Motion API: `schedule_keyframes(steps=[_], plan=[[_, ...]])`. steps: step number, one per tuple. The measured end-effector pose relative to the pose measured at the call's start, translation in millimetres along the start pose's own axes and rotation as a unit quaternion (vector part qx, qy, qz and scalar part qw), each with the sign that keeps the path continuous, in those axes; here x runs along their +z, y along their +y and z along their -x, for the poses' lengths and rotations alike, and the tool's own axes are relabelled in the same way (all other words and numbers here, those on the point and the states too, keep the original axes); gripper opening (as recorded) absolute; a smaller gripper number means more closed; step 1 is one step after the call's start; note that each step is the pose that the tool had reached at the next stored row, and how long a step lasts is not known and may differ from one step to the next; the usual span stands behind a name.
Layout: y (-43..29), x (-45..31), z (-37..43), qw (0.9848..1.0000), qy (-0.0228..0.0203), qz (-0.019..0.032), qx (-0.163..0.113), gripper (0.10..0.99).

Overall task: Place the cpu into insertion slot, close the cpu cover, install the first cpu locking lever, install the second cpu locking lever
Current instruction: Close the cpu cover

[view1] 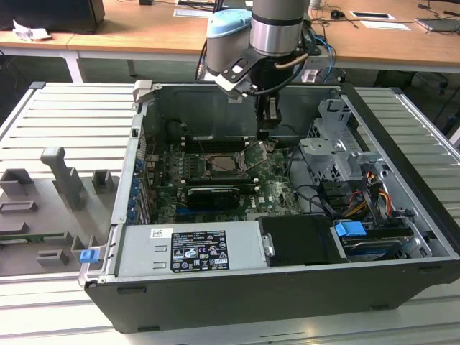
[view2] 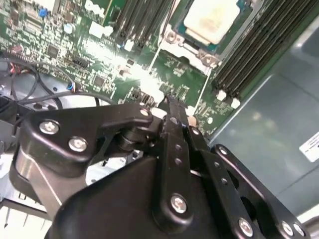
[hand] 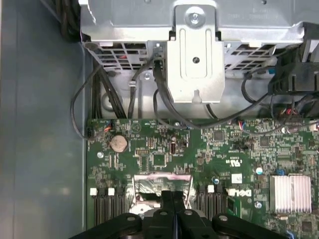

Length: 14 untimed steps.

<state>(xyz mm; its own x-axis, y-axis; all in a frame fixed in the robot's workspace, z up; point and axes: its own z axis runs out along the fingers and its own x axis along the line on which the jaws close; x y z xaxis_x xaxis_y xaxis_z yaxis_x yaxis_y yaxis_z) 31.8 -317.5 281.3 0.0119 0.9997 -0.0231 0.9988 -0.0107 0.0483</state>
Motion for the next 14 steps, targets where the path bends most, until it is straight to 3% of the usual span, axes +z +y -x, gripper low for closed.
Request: schedule_keyframes(steps=[4, 10, 14], plan=[[7.2, 9.1, -0.6, 1.0, -0.003, -0.0001, 0.0, 0.106], [24.6, 18.8, -2.4, 1.0, -0.0053, -0.0014, -0.001, 0.106], [27.6, 27.2, -5.8, 1.0, -0.0061, -0.0013, -0.001, 0.106]])
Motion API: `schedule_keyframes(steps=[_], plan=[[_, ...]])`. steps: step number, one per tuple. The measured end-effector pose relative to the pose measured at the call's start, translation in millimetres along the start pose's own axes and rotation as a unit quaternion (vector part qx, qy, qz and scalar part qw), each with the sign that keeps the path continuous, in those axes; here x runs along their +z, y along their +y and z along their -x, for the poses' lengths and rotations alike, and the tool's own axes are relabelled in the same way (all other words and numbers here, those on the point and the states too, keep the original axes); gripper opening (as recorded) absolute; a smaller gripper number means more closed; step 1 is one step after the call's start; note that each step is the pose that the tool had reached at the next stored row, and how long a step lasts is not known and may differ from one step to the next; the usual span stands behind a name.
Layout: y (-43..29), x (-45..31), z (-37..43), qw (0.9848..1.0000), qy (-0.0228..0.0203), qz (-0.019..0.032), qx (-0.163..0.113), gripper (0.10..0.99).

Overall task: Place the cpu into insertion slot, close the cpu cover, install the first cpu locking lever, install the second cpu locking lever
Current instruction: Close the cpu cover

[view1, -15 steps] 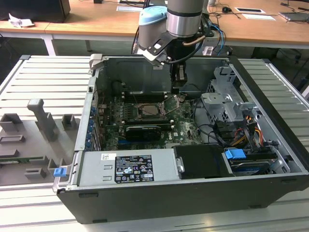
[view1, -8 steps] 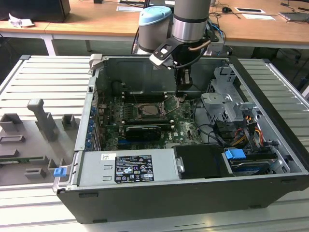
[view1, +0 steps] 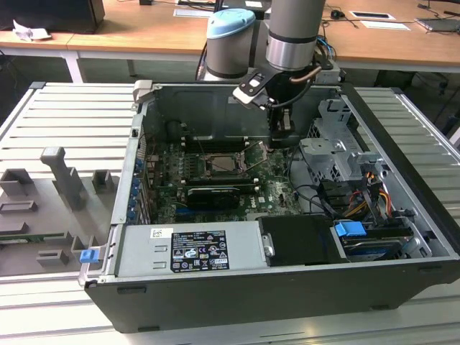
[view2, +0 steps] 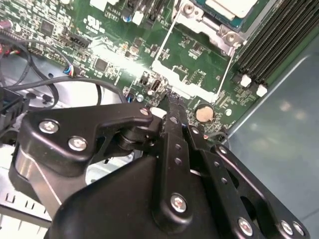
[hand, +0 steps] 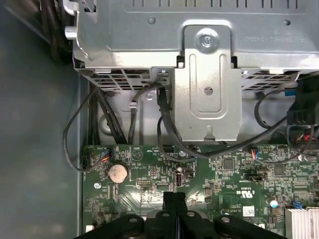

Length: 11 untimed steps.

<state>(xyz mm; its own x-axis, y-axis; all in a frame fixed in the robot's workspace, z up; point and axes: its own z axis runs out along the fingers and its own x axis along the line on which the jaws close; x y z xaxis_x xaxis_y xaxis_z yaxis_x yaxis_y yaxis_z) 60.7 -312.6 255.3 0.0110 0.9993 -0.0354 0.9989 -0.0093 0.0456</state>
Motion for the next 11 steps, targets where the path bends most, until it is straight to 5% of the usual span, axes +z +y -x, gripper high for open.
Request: schedule_keyframes(steps=[5, 11], plan=[[2.2, 11.6, -2.8, 1.0, -0.0002, 0.0, 0.0, 0.106], [-9.5, 12.4, -2.7, 1.0, -0.0002, 0.0, 0.0, 0.106]])
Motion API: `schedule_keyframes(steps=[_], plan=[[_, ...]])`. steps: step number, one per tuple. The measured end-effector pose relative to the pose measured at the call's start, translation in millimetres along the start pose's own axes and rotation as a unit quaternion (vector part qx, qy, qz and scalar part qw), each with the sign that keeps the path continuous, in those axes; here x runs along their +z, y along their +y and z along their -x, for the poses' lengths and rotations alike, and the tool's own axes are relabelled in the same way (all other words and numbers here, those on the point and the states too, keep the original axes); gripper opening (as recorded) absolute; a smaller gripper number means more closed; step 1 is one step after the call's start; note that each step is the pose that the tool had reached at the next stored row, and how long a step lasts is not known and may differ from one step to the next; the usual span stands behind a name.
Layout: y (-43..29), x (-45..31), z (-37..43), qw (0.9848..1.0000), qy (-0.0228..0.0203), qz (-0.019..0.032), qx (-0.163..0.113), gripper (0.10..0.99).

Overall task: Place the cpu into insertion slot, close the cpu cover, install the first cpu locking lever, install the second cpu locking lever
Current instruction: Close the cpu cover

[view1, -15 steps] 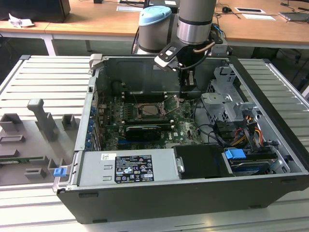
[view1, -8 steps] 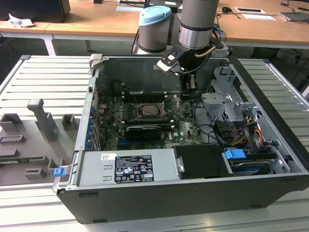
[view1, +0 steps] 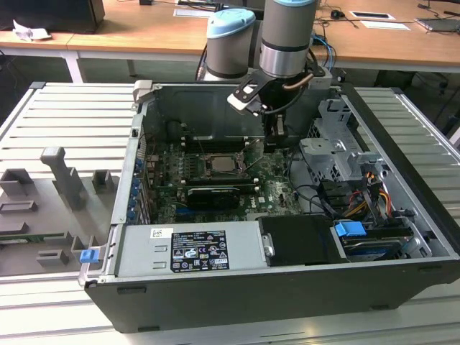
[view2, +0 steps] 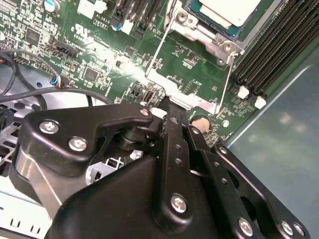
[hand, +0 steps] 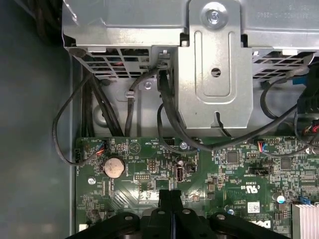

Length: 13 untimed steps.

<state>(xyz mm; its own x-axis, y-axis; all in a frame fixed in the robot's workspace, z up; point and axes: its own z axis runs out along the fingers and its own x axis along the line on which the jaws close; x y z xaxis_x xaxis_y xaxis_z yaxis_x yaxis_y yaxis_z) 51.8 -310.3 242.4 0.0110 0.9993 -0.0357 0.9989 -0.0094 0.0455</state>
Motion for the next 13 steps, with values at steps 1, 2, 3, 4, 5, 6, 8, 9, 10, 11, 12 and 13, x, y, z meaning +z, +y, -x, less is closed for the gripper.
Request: schedule_keyframes(steps=[1, 2, 3, 4, 5, 6, 8, 9, 10, 11, 12, 13], plan=[[-0.2, 0.1, 0.0, 1.0, 0.0, 0.0, 0.0, 0.106], [-0.6, 0.2, 0.0, 1.0, 0.0, 0.0, 0.0, 0.106], [-0.7, 0.6, 0.0, 1.0, 0.0, 0.0, 0.0, 0.106], [-0.7, 0.7, 0.0, 1.0, 0.0, 0.0, 0.0, 0.106], [-0.8, 0.9, 0.0, 1.0, 0.0, 0.0, 0.0, 0.106], [-0.8, 1.1, 0.0, 1.0, 0.0, 0.0, 0.0, 0.106], [-0.9, 1.7, -0.1, 1.0, 0.0, 0.0, 0.0, 0.106], [-1.1, 1.8, -0.1, 1.0, 0.0, 0.0, 0.0, 0.106], [-1.2, 2.0, -0.1, 1.0, 0.0, 0.0, 0.0, 0.106], [-1.3, 2.3, -0.1, 1.0, 0.0, 0.0, 0.0, 0.106], [-1.4, 2.5, -0.1, 1.0, 0.0, 0.0, 0.0, 0.106], [-1.6, 2.7, -0.1, 1.0, 0.0, 0.0, 0.0, 0.106]])
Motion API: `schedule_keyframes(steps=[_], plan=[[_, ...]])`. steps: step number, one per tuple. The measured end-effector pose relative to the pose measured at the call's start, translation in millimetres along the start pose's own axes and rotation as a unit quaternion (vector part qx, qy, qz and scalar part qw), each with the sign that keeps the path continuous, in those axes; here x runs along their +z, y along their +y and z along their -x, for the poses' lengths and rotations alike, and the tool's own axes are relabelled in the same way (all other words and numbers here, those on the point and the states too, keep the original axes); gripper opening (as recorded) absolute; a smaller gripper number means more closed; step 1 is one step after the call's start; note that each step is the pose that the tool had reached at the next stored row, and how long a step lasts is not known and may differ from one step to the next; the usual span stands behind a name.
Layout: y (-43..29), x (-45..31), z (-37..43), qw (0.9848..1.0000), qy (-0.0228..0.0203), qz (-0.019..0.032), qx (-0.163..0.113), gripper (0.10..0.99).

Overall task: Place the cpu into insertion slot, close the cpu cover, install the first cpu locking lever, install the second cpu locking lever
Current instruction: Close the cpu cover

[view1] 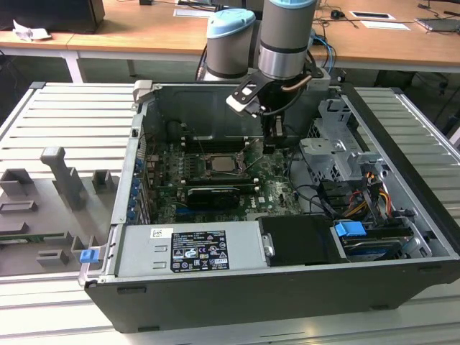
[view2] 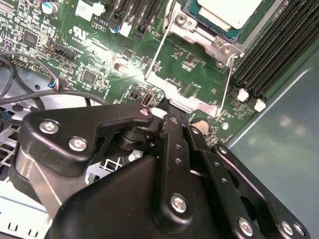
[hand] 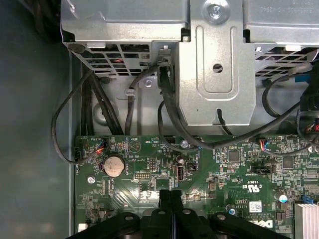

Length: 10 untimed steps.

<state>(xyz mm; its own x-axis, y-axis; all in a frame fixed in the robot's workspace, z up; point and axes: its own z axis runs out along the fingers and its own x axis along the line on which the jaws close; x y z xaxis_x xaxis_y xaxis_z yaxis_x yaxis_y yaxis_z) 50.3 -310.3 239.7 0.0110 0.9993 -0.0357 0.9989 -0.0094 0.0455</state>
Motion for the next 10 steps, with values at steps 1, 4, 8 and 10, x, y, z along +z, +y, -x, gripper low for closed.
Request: schedule_keyframes(steps=[1, 4, 8, 10], plan=[[-0.1, 0.2, 0.0, 1.0, 0.0, 0.0, 0.0, 0.106], [-0.5, 0.7, 0.0, 1.0, 0.0, 0.0, 0.0, 0.106], [-0.6, 1.4, 0.0, 1.0, 0.0, 0.0, 0.0, 0.106], [-0.9, 1.9, -0.1, 1.0, 0.0, 0.0, 0.0, 0.106]])
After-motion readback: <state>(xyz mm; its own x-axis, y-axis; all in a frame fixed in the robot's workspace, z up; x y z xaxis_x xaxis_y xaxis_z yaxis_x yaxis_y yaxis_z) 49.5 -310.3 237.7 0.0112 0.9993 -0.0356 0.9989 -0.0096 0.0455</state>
